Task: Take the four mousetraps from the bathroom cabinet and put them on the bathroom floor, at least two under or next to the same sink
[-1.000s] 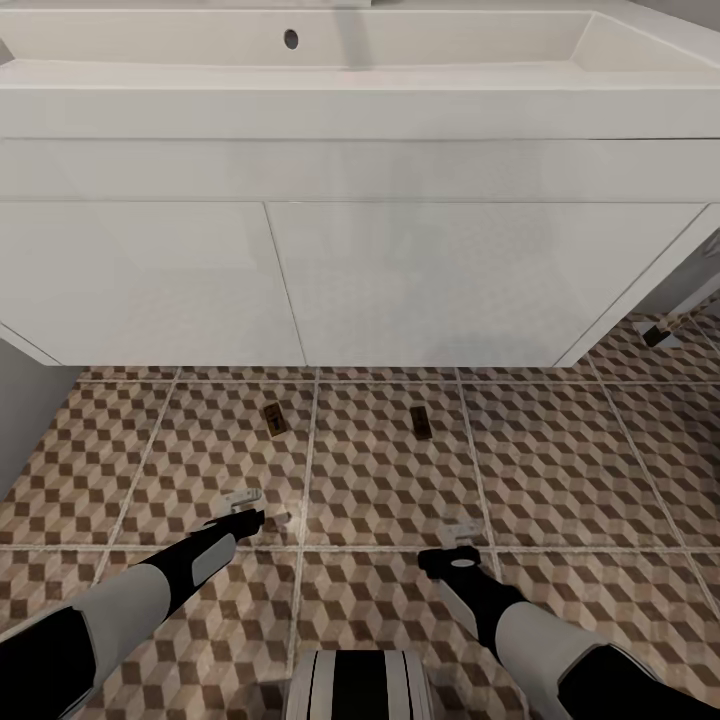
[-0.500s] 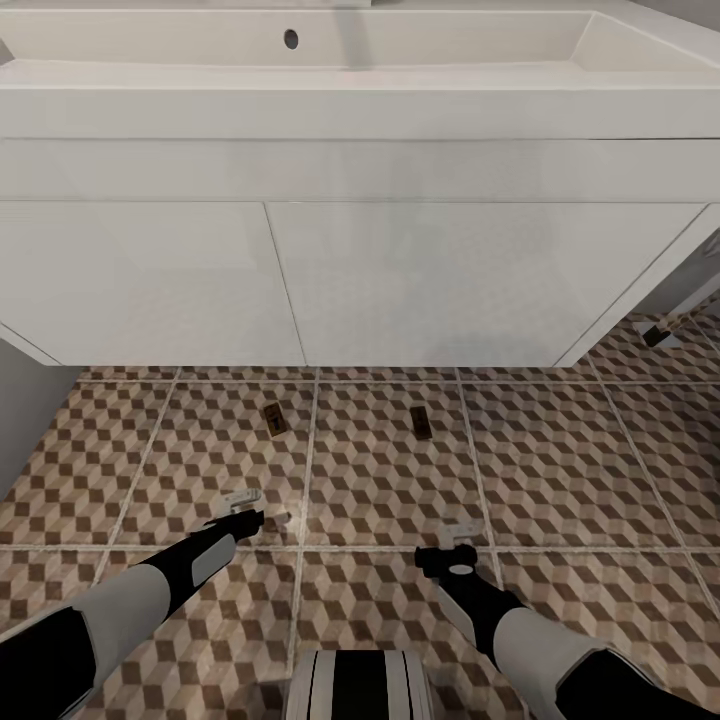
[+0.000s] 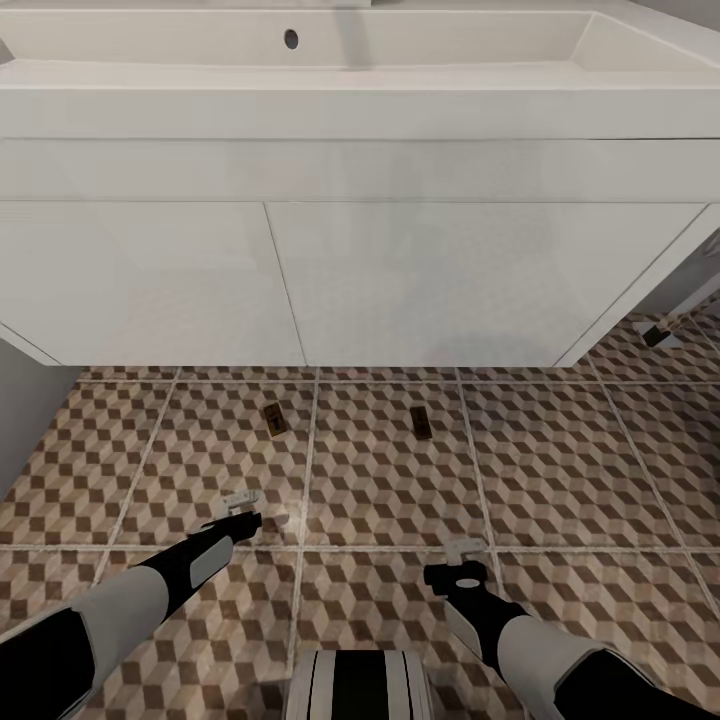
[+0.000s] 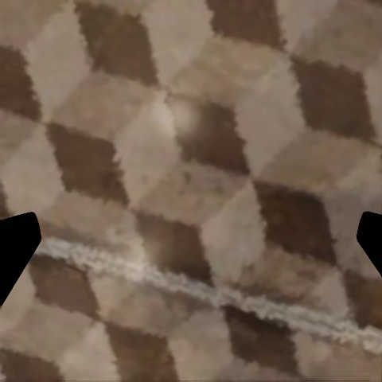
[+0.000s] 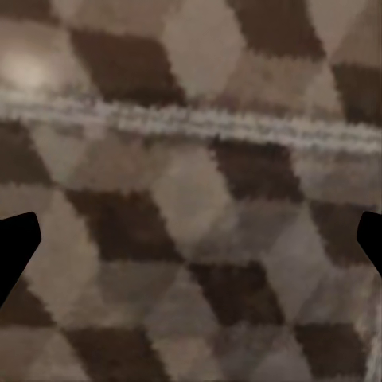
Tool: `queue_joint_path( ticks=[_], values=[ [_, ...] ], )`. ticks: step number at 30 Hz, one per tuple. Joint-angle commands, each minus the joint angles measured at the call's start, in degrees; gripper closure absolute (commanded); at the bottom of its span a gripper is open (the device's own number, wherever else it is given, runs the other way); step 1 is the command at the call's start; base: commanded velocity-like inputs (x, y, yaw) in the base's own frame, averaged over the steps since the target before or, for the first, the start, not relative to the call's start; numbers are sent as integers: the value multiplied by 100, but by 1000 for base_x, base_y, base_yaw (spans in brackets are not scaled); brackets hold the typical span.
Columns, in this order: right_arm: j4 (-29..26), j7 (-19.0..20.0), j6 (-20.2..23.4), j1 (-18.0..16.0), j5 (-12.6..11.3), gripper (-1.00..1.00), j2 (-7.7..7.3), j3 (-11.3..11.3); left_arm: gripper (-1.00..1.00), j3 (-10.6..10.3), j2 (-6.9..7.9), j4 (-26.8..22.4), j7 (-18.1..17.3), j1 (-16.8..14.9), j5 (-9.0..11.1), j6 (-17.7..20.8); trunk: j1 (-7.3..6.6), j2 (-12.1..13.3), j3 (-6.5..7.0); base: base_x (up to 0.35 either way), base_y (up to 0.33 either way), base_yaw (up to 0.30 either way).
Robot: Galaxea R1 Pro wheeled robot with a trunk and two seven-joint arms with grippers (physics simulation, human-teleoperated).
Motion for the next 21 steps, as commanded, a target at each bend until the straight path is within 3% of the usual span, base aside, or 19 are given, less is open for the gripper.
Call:
queue_joint_path(
  ticks=[1,17,21],
  values=[
    [3,-17,-24,-4,-60,-100,1,46,-100,-48,7,-22,45,-1,37,4,-1,-1,-3,0,0,0],
    [-29,-17,-36,-5,-58,-100,5,46,-100,-40,-9,-60,67,13,52,4,-1,-1,-3,-25,0,0],
    [-29,-17,-36,-6,-58,-100,6,46,-100,-38,-10,-64,72,14,52,4,-11,4,85,-15,0,0]
  ],
)
